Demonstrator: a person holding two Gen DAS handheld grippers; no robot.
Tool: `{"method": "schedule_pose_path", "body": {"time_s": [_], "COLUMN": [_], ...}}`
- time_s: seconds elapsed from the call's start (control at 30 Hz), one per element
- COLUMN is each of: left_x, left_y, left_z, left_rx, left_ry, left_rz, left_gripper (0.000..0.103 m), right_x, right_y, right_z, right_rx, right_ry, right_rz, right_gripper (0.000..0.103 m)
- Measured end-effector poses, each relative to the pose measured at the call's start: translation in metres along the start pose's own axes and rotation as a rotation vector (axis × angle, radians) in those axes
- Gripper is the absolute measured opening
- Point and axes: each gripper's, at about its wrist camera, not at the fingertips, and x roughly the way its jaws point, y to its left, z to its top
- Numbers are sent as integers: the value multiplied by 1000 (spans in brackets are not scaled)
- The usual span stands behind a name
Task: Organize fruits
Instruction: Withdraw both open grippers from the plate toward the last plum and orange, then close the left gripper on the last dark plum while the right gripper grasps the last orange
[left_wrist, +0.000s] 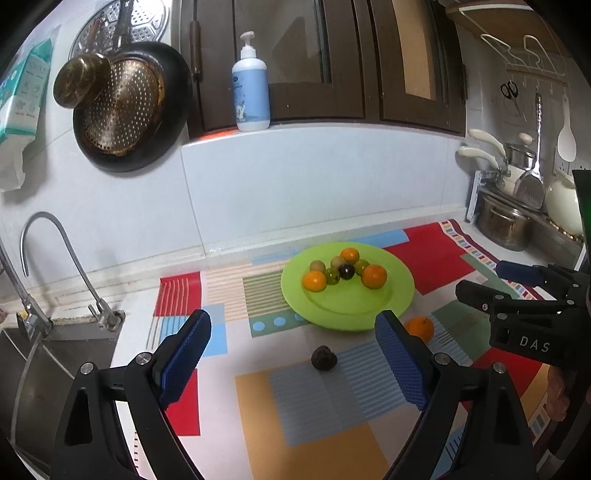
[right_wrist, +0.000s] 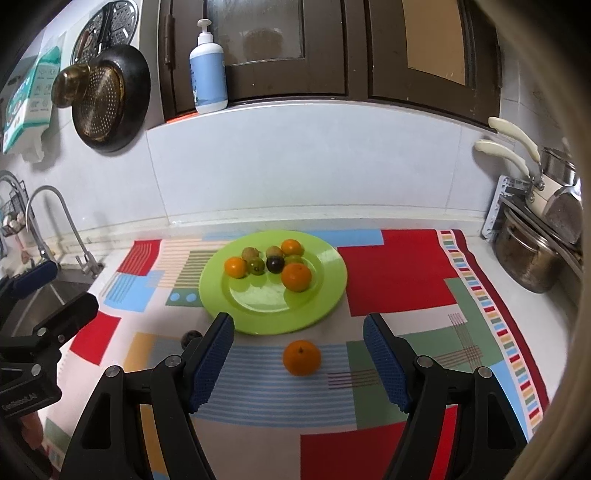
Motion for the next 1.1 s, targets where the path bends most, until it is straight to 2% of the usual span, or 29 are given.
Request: {"method": "schedule_pose_path", "body": {"time_s": [0.23, 0.5, 0.83, 1.1], "left_x": [11, 37, 74, 110], "left_y": [2, -1, -7, -12], "left_z": [-13, -33, -45, -47], "left_rx": [-1, 30, 65, 55], "left_ry": [54, 118, 173, 257], "left_rz": [-18, -14, -59, -105], "left_gripper": [91, 91, 91, 79], "right_x": [0, 28, 57, 86], "right_y": [1, -2, -7, -15], "right_z": [-10, -30, -44, -51], "right_rx": [-17, -7, -18, 10], "right_ry": [5, 115, 181, 257], "right_rz": [-14, 6, -11, 8], "right_gripper": [73, 73, 73, 73]}}
